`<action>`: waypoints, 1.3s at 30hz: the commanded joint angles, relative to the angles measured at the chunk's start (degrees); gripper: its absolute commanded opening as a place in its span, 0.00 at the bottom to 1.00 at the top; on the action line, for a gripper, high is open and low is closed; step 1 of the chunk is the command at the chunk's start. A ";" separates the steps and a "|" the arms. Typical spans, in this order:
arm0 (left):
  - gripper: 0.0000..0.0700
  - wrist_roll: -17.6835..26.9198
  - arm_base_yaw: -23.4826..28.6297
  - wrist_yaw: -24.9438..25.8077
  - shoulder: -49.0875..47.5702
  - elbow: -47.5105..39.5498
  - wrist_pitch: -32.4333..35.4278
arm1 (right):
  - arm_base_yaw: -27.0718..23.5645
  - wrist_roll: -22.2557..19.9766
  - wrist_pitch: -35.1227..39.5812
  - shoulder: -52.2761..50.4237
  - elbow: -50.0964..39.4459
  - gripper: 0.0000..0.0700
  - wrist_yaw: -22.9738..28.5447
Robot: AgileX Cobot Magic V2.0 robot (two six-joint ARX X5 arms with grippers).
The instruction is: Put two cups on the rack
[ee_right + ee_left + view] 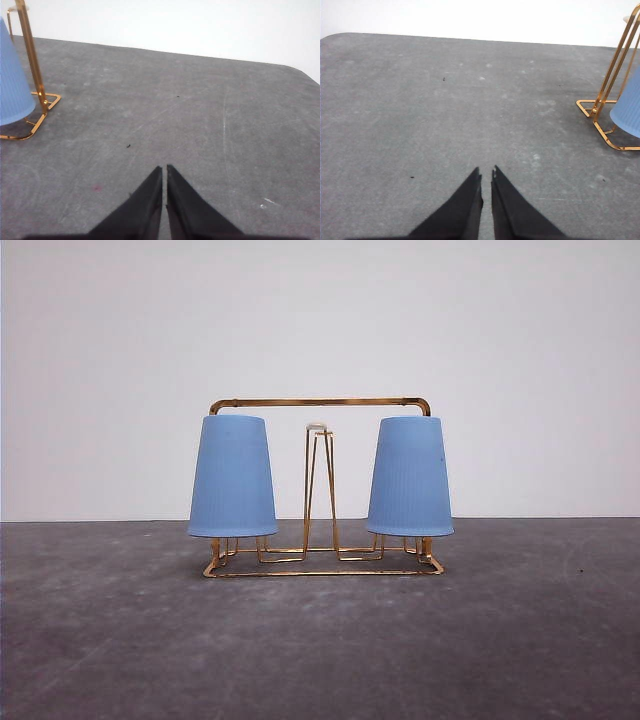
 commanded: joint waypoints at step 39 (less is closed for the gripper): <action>0.02 -0.03 0.04 -0.11 -0.04 -0.72 -0.45 | -0.04 0.00 0.66 -0.02 -0.22 0.02 0.02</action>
